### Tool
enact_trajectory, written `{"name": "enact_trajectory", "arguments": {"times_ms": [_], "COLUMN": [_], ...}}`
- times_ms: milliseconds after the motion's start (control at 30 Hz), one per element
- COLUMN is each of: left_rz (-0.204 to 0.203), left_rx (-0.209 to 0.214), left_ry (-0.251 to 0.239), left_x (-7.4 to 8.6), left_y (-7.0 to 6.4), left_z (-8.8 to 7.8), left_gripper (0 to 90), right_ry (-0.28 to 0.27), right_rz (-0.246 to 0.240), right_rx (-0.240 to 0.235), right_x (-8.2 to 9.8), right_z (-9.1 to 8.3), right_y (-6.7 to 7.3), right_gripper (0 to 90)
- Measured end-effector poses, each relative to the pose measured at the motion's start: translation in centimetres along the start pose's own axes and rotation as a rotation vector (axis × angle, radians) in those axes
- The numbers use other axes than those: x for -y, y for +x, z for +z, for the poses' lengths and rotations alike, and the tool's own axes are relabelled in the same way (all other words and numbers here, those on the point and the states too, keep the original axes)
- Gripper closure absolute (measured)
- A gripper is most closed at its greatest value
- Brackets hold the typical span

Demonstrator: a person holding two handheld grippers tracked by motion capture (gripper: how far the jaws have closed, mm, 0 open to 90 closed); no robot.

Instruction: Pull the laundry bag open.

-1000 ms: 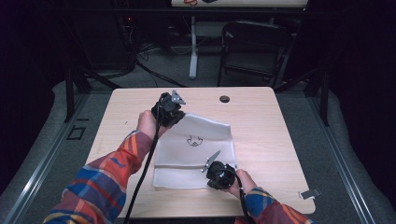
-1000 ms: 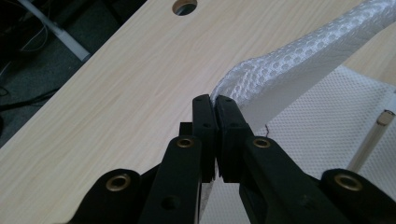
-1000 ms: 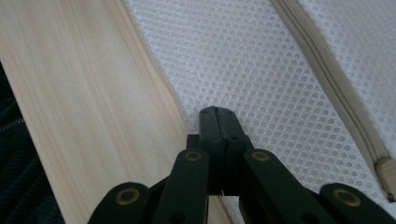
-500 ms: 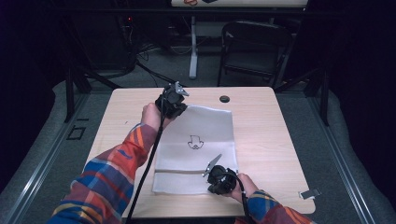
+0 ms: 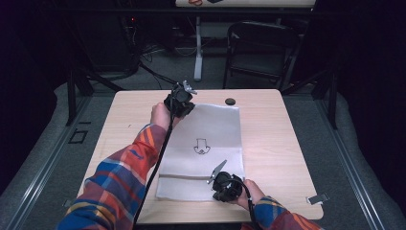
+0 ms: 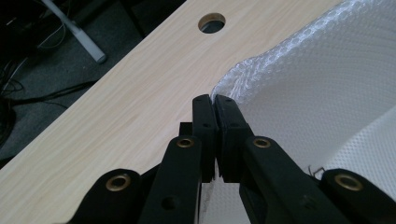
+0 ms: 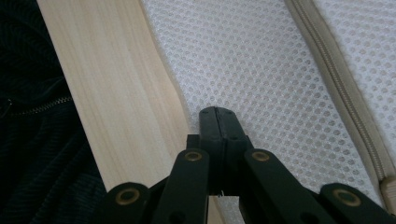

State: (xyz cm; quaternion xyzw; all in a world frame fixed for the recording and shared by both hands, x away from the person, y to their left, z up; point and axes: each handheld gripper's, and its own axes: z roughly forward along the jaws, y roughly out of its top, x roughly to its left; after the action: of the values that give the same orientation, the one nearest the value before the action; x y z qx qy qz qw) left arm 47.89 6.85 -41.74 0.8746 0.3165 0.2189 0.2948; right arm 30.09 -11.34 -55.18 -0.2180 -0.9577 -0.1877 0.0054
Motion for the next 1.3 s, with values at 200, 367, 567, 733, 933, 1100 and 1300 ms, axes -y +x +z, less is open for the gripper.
{"name": "enact_trajectory", "arguments": {"times_ms": [200,367,567,733,933,1100,1300], "left_rz": [-0.028,-0.046,-0.061,-0.071,-0.095,-0.131,-0.134], "left_rx": [-0.023,-0.04,-0.053,-0.07,-0.07,-0.026,0.061], "left_ry": [0.006,0.015,0.03,0.037,0.023,-0.01,-0.021], "left_x": [-0.1,-0.1,0.0,0.1,0.0,0.3,2.1], "left_y": [0.5,0.8,1.0,1.0,1.4,2.0,1.9], "left_z": [1.3,2.2,3.7,4.4,4.2,2.3,0.6], "left_gripper": [87.3,86.9,86.8,86.5,58.2,28.0,14.0], "right_ry": [-0.006,-0.002,-0.003,-0.009,-0.043,-0.105,-0.162], "right_rz": [0.012,0.009,0.016,0.028,0.051,0.096,0.155], "right_rx": [-0.01,-0.001,-0.021,-0.015,-0.028,-0.026,0.017], "right_x": [0.0,0.0,0.0,0.0,0.1,0.1,0.9], "right_z": [0.0,0.0,0.0,0.1,-0.1,-1.8,-4.2], "right_y": [0.0,0.0,-0.3,-0.2,-0.2,-1.0,-2.9], "right_gripper": [90.0,90.0,90.0,90.0,85.1,61.1,19.9]}}
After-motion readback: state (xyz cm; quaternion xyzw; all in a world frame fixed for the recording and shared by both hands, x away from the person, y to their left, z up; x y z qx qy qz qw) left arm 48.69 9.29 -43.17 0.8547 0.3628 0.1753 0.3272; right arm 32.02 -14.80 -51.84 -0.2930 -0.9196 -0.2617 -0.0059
